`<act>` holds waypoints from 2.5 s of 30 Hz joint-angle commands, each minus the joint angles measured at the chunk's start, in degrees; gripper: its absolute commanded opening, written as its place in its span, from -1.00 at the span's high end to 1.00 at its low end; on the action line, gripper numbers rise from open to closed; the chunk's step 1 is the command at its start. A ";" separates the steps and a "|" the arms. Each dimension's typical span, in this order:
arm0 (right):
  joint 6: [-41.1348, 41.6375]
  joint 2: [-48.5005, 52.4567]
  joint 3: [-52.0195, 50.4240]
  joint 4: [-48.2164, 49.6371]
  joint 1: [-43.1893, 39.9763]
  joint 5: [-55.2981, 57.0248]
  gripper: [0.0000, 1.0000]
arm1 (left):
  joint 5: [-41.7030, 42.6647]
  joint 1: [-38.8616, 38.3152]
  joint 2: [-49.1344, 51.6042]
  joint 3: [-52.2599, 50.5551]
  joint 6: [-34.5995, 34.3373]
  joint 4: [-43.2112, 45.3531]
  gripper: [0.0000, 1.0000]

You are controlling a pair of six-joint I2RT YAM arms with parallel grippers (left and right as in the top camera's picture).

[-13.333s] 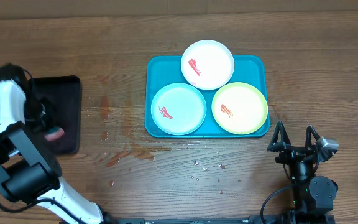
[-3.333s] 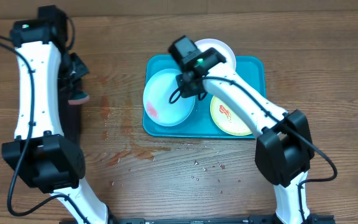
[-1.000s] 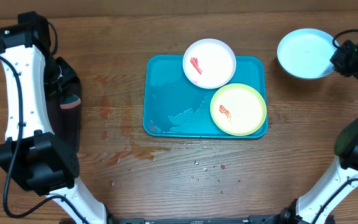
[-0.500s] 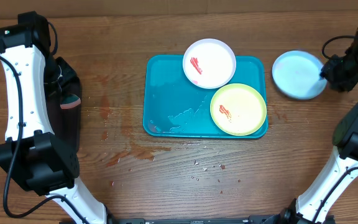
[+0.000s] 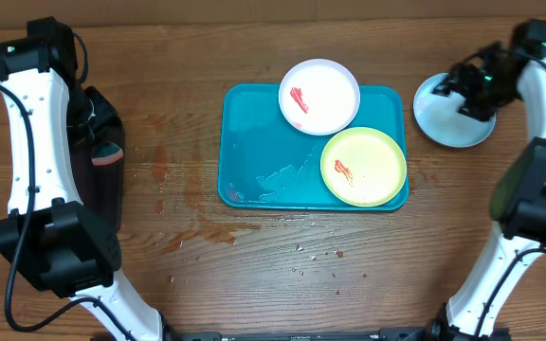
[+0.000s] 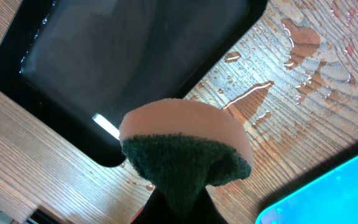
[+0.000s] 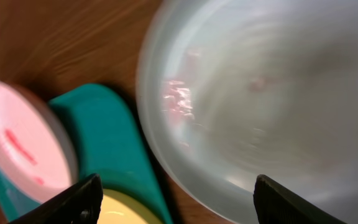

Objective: Clean dirty plates on tray and stack at the side
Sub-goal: 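Move the right gripper to the white plate's rim and grasp it, then bring the sponge in the left gripper onto the white plate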

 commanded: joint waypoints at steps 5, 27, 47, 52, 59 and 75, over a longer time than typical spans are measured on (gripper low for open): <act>-0.57 0.68 1.66 10.97 13.77 5.29 -0.69 | 0.33 -0.11 -0.92 -0.31 -0.15 0.46 0.91; 1.79 9.03 1.66 21.07 24.15 19.15 0.16 | 0.31 -0.11 -0.92 -0.31 -0.15 1.66 0.92; 5.29 5.73 2.23 4.50 33.05 18.93 0.45 | 0.33 -0.11 -0.92 -0.31 -0.13 1.73 0.91; 6.36 5.64 2.29 8.52 33.05 17.73 0.27 | 0.37 -0.11 -0.92 -0.31 -0.13 1.75 0.91; 1.53 8.00 0.74 13.81 33.27 17.68 0.28 | 3.19 -0.11 -0.92 -0.31 2.03 1.75 0.91; 6.80 8.28 -2.01 8.57 35.28 14.05 0.80 | 17.38 -9.35 -0.92 -6.95 9.14 7.10 0.92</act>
